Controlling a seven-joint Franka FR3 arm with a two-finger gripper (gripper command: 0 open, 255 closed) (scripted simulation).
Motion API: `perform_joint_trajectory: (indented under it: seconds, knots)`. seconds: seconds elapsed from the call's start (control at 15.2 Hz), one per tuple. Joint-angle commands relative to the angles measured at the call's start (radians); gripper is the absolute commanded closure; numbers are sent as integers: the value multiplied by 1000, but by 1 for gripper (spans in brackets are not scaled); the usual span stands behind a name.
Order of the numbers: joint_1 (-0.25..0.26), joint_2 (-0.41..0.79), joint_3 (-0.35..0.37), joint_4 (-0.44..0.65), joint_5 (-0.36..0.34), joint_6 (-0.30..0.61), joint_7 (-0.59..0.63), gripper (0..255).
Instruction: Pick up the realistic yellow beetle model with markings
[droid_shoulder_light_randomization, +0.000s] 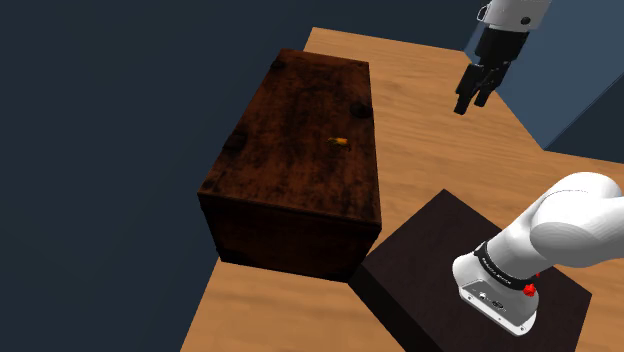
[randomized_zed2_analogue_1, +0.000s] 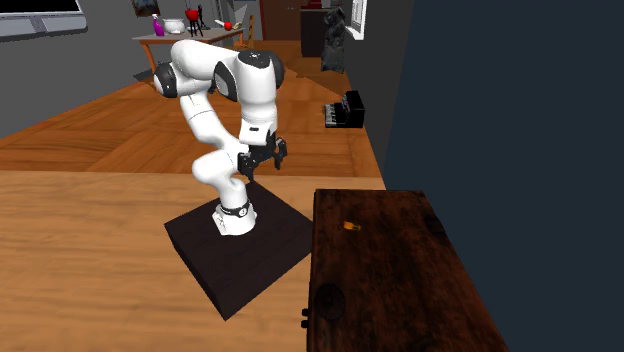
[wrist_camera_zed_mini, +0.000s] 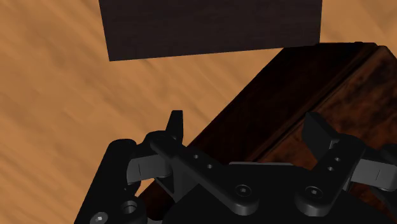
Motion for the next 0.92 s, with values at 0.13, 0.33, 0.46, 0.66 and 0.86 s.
perform_joint_trajectory:
  seconds: [0.13,0.33,0.46,0.66,0.86]
  knots:
    - [14,56,25,4,11,51,18,0]
    - [34,145,62,20,22,125,45,0]
    - [46,209,86,37,26,170,63,0]
    - [62,308,120,72,28,234,92,0]
    - [76,412,153,119,21,289,121,0]
